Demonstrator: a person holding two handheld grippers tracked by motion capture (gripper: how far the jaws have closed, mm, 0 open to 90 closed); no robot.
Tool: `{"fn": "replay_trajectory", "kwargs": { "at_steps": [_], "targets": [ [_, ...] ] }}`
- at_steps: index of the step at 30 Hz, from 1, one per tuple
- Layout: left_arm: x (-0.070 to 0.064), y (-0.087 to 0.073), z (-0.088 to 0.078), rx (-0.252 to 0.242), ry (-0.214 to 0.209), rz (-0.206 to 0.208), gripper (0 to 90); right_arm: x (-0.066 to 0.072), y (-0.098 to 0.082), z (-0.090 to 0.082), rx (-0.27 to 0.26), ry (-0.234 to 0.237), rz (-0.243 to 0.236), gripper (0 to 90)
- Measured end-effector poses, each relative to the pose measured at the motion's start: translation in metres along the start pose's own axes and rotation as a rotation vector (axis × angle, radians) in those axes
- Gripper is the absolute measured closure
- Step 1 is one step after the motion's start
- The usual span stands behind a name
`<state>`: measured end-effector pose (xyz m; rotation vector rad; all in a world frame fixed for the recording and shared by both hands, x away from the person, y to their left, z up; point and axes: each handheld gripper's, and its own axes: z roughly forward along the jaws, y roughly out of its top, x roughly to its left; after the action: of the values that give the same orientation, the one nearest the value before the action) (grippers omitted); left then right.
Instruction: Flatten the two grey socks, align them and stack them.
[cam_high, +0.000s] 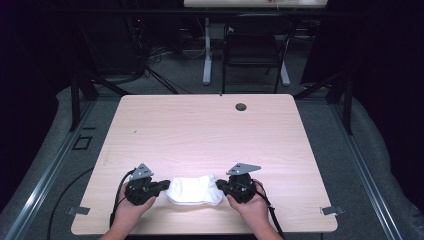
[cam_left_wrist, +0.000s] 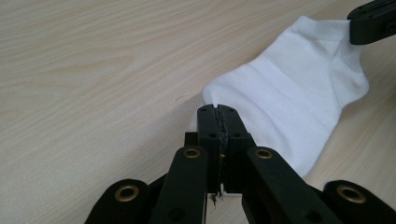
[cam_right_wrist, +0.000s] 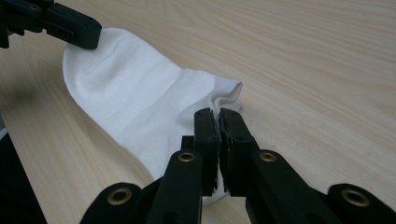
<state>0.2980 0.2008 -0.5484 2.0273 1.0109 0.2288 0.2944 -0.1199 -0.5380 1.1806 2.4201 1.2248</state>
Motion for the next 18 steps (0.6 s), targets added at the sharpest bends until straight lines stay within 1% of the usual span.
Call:
{"fn": "replay_trajectory", "kwargs": {
  "at_steps": [2, 5, 7, 9, 14, 15, 16, 18],
  "targets": [
    [0.0001, -0.0009, 0.0011, 0.006, 0.004, 0.011, 89.3, -0.0001, -0.0008, 0.0008, 0.007, -0.005, -0.008, 86.5],
    [-0.0002, -0.0024, 0.0028, 0.012, 0.003, 0.017, 89.3, -0.0012, -0.0024, 0.0033, 0.01, -0.01, -0.002, 86.5],
    [-0.001, -0.0031, 0.0035, 0.011, 0.005, 0.011, 89.2, -0.0018, -0.0027, 0.0037, 0.017, -0.01, -0.003, 86.5],
    [-0.001, -0.0038, 0.0047, 0.018, 0.003, 0.016, 89.2, -0.0012, -0.0039, 0.006, 0.021, -0.007, 0.002, 86.4],
    [-0.0009, -0.0049, 0.0069, 0.027, 0.006, 0.014, 89.2, -0.001, -0.0041, 0.0081, 0.032, -0.008, -0.01, 86.4],
    [-0.0003, -0.005, 0.0074, 0.029, 0.008, 0.024, 89.2, -0.001, -0.0039, 0.0084, 0.032, -0.01, -0.01, 86.4],
    [-0.0006, -0.0055, 0.008, 0.031, 0.007, 0.018, 89.2, -0.001, -0.0039, 0.0089, 0.027, -0.012, -0.01, 86.4],
    [-0.0013, -0.0059, 0.009, 0.034, 0.01, 0.023, 89.1, -0.0013, -0.0039, 0.0097, 0.025, -0.012, -0.005, 86.4]
  ]
}}
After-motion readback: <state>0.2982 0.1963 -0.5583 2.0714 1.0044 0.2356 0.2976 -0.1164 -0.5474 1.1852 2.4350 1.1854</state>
